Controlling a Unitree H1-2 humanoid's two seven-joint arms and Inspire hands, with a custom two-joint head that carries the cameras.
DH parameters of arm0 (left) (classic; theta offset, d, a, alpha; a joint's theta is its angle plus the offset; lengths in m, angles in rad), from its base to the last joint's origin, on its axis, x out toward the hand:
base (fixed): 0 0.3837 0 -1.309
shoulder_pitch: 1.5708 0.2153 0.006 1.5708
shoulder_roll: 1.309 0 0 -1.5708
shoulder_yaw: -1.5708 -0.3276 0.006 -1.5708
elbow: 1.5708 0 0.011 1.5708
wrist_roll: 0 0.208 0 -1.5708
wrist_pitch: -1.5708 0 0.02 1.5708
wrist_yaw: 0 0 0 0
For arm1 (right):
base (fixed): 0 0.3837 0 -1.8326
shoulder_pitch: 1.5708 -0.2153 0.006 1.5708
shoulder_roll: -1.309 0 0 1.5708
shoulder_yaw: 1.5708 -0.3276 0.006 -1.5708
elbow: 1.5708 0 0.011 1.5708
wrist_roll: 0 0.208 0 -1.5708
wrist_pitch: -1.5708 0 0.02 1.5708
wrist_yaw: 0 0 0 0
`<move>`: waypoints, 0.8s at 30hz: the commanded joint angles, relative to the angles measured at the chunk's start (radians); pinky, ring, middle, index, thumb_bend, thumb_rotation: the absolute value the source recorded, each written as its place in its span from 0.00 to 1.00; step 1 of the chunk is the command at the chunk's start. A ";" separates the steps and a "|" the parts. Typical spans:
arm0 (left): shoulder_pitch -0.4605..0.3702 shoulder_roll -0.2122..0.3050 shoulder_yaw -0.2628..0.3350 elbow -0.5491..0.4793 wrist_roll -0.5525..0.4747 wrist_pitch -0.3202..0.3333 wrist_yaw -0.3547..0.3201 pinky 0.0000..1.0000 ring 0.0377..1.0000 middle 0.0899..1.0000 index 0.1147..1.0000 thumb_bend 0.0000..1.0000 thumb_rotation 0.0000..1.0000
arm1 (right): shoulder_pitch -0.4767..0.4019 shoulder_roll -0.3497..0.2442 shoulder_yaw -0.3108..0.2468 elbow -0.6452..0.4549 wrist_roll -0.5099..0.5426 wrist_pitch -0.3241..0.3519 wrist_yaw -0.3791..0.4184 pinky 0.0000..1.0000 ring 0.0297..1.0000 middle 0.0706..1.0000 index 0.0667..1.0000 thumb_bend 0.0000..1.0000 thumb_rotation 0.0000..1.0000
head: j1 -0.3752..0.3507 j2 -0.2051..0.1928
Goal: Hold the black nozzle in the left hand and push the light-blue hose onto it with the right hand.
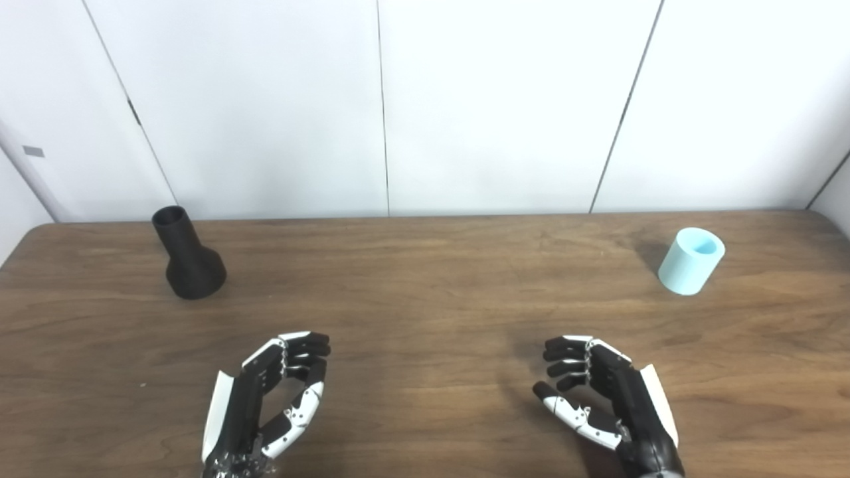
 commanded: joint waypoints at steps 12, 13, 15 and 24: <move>0.111 0.009 -0.009 -0.039 -0.002 0.012 -0.008 0.53 0.58 0.61 0.60 0.20 0.11 | 0.004 0.011 0.006 -0.042 0.023 0.002 0.005 0.49 0.55 0.59 0.59 0.30 0.06 | -0.020 0.000; 0.110 0.009 -0.009 -0.040 -0.007 0.015 -0.009 0.53 0.58 0.61 0.60 0.21 0.11 | 0.004 0.009 0.008 -0.043 0.017 0.006 0.006 0.48 0.54 0.59 0.59 0.29 0.06 | -0.020 0.001; 0.109 0.008 -0.010 -0.043 -0.009 0.020 -0.011 0.53 0.59 0.61 0.60 0.21 0.12 | 0.004 0.004 0.010 -0.046 0.011 0.014 0.009 0.46 0.53 0.59 0.59 0.29 0.06 | -0.017 0.002; 0.093 0.004 0.022 -0.014 0.016 -0.023 0.030 0.52 0.58 0.61 0.61 0.24 0.04 | -0.003 0.010 0.011 -0.043 0.020 0.018 0.006 0.49 0.55 0.59 0.59 0.30 0.10 | -0.018 0.000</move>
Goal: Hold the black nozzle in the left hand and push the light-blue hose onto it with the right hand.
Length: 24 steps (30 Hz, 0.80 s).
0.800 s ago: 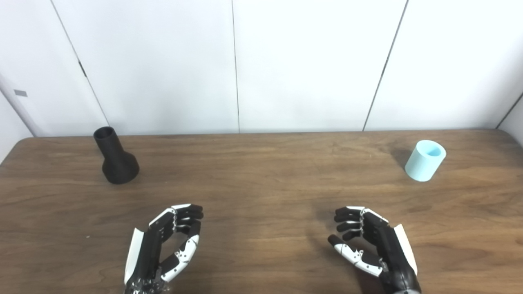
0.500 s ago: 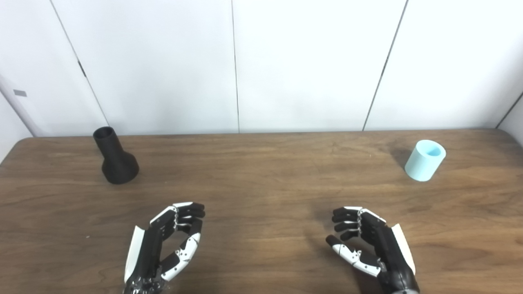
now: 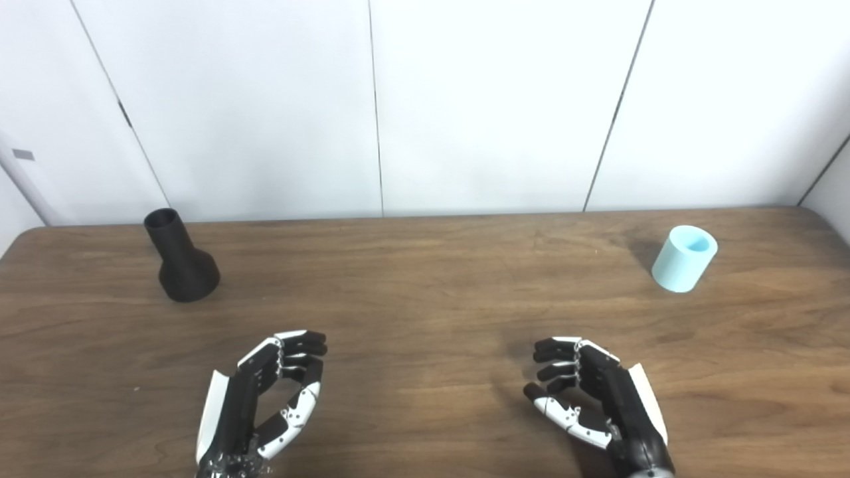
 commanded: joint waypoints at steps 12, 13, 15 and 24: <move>0.081 -0.020 0.128 -0.004 -0.111 -0.032 0.097 0.57 0.58 0.59 0.57 0.58 0.03 | -0.014 0.006 -0.001 0.000 -0.011 -0.046 -0.024 0.44 0.50 0.58 0.58 0.30 0.07 | 0.046 -0.009; 0.077 -0.016 0.142 -0.010 -0.103 -0.030 0.103 0.57 0.59 0.59 0.58 0.59 0.03 | -0.015 0.002 0.000 0.002 -0.017 -0.049 -0.025 0.42 0.50 0.58 0.58 0.29 0.08 | 0.052 -0.010; 0.074 -0.005 0.165 -0.014 -0.089 -0.033 0.113 0.57 0.60 0.60 0.58 0.60 0.03 | -0.017 -0.002 -0.001 0.004 -0.022 -0.056 -0.027 0.38 0.47 0.58 0.58 0.29 0.11 | 0.056 -0.010; 0.072 0.017 0.257 -0.036 -0.080 0.078 0.134 0.63 0.64 0.64 0.64 0.71 0.11 | -0.024 -0.021 -0.023 0.015 0.023 -0.069 -0.012 0.48 0.56 0.57 0.57 0.30 0.05 | 0.108 -0.014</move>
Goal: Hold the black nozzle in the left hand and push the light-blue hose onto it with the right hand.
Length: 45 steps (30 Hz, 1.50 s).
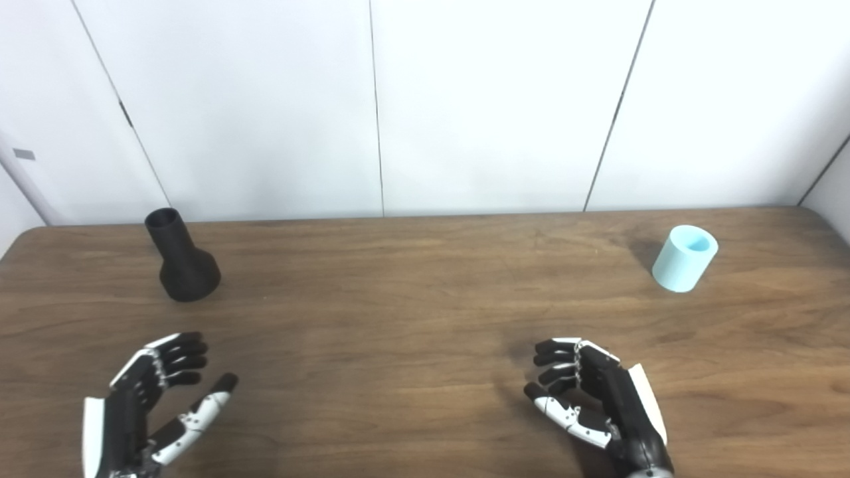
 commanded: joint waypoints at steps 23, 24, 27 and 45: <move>-0.096 0.074 0.080 0.113 0.012 0.133 0.062 0.77 0.79 0.78 0.80 0.90 0.23 | -0.052 -0.111 -0.112 0.050 0.177 -0.076 0.054 0.52 0.59 0.61 0.60 0.28 0.00 | 0.343 -0.012; -0.103 0.081 0.074 0.112 0.019 0.143 0.061 0.78 0.79 0.79 0.80 0.89 0.23 | -0.055 -0.115 -0.115 0.053 0.175 -0.075 0.054 0.52 0.59 0.61 0.60 0.28 0.00 | 0.351 -0.013; -0.129 0.109 0.061 0.139 0.023 0.149 0.057 0.80 0.82 0.81 0.83 0.88 0.22 | -0.065 -0.129 -0.124 0.071 0.176 -0.085 0.058 0.51 0.59 0.61 0.61 0.27 0.00 | 0.396 -0.017; -0.311 0.258 -0.046 0.366 0.218 0.320 0.073 0.78 0.83 0.84 0.86 1.00 0.35 | -0.096 -0.166 -0.163 0.124 0.229 -0.087 0.089 0.48 0.58 0.61 0.60 0.22 0.00 | 0.529 -0.041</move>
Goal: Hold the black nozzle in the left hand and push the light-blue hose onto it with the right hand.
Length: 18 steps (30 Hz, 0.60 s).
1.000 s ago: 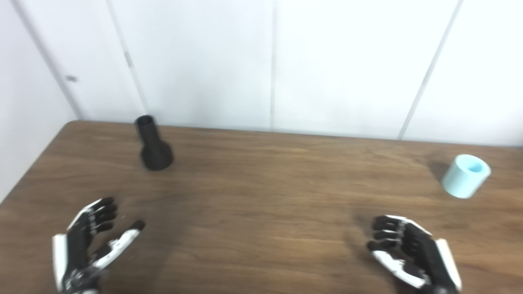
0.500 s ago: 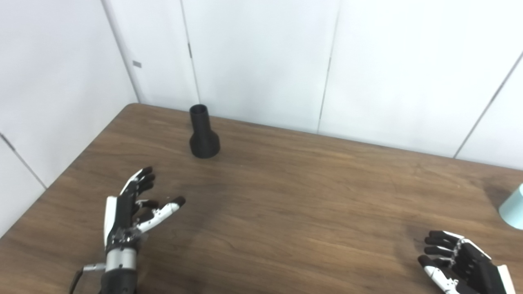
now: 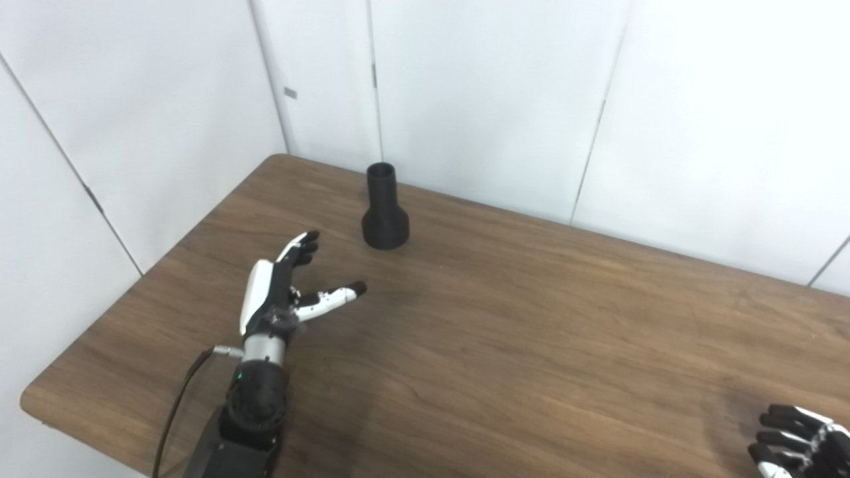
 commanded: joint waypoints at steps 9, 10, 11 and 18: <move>-0.114 0.104 -0.076 0.133 0.097 0.138 -0.031 0.78 0.79 0.81 0.83 1.00 0.34 | -0.026 -0.021 -0.018 -0.002 0.032 -0.003 0.009 0.49 0.58 0.61 0.60 0.23 0.04 | 0.015 -0.011; -0.122 0.116 -0.090 0.147 0.112 0.148 -0.037 0.86 0.80 0.81 0.83 1.00 0.35 | -0.026 -0.021 -0.017 -0.002 0.029 -0.005 0.009 0.49 0.59 0.61 0.60 0.22 0.05 | 0.015 -0.012; -0.131 0.127 -0.102 0.155 0.124 0.163 -0.044 0.94 0.83 0.82 0.84 1.00 0.37 | -0.026 -0.022 -0.017 0.001 0.027 -0.009 0.009 0.48 0.58 0.60 0.60 0.22 0.06 | 0.015 -0.013; -0.158 0.175 -0.129 0.140 0.152 0.187 -0.049 1.00 0.84 0.81 0.82 1.00 0.40 | -0.031 -0.011 -0.014 0.016 0.028 -0.022 0.005 0.47 0.57 0.59 0.59 0.22 0.08 | 0.015 -0.024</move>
